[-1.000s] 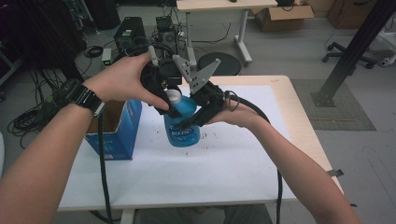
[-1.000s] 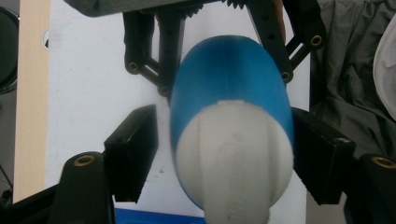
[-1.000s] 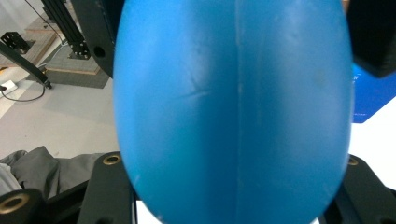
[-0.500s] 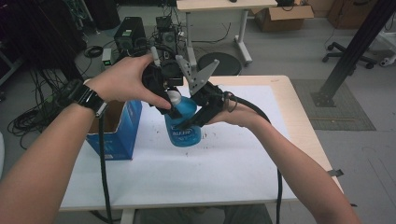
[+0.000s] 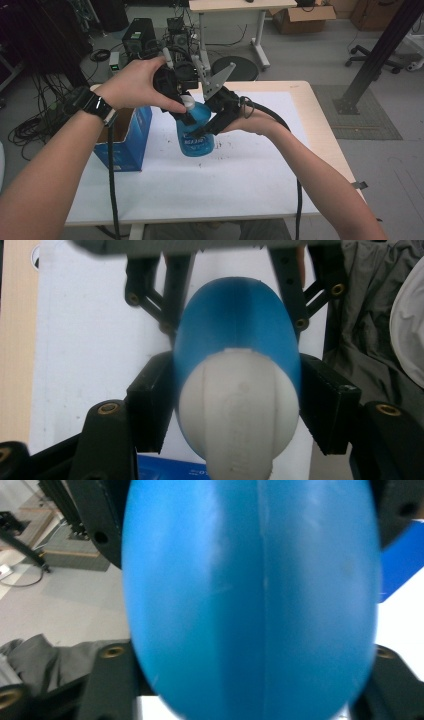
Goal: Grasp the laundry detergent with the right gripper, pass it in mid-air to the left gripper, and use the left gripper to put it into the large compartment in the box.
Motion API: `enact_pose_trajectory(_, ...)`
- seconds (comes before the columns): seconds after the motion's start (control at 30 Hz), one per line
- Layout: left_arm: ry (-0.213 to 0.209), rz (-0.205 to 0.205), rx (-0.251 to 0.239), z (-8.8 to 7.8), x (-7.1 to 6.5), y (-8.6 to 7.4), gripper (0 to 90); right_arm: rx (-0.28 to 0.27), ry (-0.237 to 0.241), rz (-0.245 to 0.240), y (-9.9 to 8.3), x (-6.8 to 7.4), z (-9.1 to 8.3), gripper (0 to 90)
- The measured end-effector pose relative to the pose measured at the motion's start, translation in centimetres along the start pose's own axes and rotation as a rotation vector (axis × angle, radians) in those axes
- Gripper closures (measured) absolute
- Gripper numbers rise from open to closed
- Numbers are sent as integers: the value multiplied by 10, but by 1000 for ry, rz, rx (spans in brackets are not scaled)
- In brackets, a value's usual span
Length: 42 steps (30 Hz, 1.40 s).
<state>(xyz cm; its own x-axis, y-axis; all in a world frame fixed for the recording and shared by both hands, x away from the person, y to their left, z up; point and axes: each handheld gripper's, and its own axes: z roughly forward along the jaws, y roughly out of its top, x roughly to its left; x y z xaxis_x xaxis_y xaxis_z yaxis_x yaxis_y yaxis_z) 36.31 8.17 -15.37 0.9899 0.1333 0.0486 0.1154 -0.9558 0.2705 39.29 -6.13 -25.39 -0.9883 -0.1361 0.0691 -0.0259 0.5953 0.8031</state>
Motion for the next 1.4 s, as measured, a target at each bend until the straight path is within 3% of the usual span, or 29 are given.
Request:
enact_pose_trajectory(0.1,5,-25,6,-2,1,-2,381,-16,-26,21,-2,-1,-5,232)
enact_pose_trajectory(0.23,19,-70,25,-8,3,-5,381,23,-54,39,-9,-4,-11,157)
enact_pose_trajectory(0.33,31,-101,32,-12,5,-8,381,93,-62,44,-16,-5,-14,117)
enact_pose_trajectory(0.37,44,-134,47,-17,7,-10,381,118,-70,44,-19,-5,-15,106)
enact_pose_trajectory(0.47,71,-183,70,-25,9,-13,381,187,-77,48,-26,-4,-19,83)
enact_pose_trajectory(0.5,71,-183,70,-25,9,-13,381,203,-79,51,-28,-4,-21,83)
enact_pose_trajectory(0.8,207,-457,73,-57,23,-36,381,367,-107,47,-48,-1,-39,72)
enact_pose_trajectory(0.9,251,-573,52,-67,30,-49,382,395,-116,47,-53,-1,-47,76)
enact_pose_trajectory(0.97,287,-676,45,-73,32,-57,382,418,-126,59,-57,-1,-53,78)
enact_pose_trajectory(1.2,371,-961,69,-90,47,-94,382,453,-187,100,-73,-5,-74,80)
enact_pose_trajectory(1.3,401,-1061,78,-95,51,-108,383,475,-204,117,-80,-6,-82,82)
enact_pose_trajectory(1.4,424,-1136,73,-98,55,-123,383,491,-222,133,-86,-7,-89,82)
